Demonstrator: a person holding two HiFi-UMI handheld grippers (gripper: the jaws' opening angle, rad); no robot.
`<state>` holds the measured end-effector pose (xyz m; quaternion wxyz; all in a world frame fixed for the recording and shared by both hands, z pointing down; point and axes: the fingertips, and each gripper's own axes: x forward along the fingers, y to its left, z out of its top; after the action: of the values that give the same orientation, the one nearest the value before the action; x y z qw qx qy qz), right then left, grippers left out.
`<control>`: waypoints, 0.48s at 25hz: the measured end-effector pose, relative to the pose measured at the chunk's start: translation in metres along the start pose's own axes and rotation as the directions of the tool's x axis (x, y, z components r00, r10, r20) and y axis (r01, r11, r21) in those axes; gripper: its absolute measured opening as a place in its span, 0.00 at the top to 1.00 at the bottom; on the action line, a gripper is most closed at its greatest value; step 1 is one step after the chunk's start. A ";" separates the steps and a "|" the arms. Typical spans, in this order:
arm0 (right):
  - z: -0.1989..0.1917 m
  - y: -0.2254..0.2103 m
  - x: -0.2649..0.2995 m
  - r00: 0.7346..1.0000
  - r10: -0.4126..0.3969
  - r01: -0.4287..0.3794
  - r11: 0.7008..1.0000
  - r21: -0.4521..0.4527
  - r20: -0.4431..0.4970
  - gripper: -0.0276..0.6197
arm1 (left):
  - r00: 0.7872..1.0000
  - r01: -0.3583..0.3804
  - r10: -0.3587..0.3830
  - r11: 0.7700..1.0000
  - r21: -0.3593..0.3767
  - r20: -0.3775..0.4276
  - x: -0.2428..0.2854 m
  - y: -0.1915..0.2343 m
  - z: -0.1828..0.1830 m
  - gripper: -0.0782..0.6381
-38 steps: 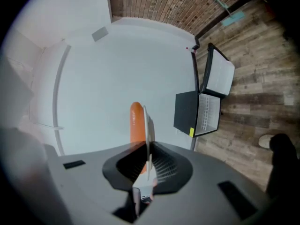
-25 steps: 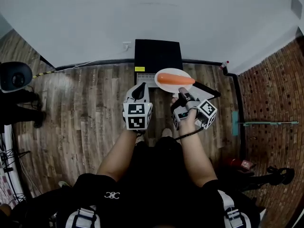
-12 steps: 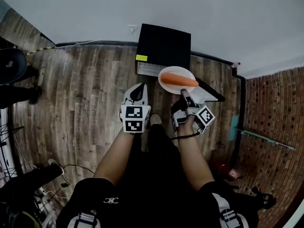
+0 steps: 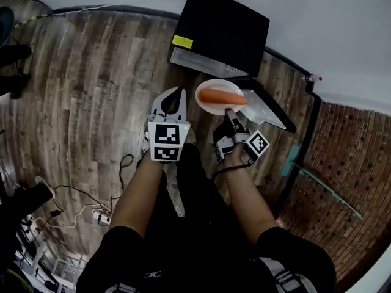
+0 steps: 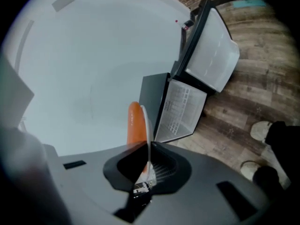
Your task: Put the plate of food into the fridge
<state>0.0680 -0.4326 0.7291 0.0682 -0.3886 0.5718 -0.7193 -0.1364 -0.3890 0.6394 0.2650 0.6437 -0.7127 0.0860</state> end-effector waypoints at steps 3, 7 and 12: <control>-0.002 -0.036 0.041 0.999 0.007 -0.007 1.000 0.009 -0.043 0.91 | 1.000 -0.008 0.007 1.000 -0.023 -0.030 0.025 0.013 -0.044 0.90; 0.008 -0.080 0.100 0.997 0.035 -0.034 0.999 0.012 -0.074 0.91 | 0.999 -0.012 0.011 1.000 -0.021 -0.036 0.054 0.019 -0.088 0.90; 0.036 -0.135 0.174 0.999 0.020 -0.019 1.000 0.013 -0.048 0.91 | 0.999 0.000 0.000 1.000 0.004 -0.040 0.090 0.028 -0.138 0.90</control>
<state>0.0182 -0.5095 0.9326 0.0640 -0.3653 0.5724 -0.7313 -0.1294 -0.3993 0.8065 0.2781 0.6424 -0.7071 0.1003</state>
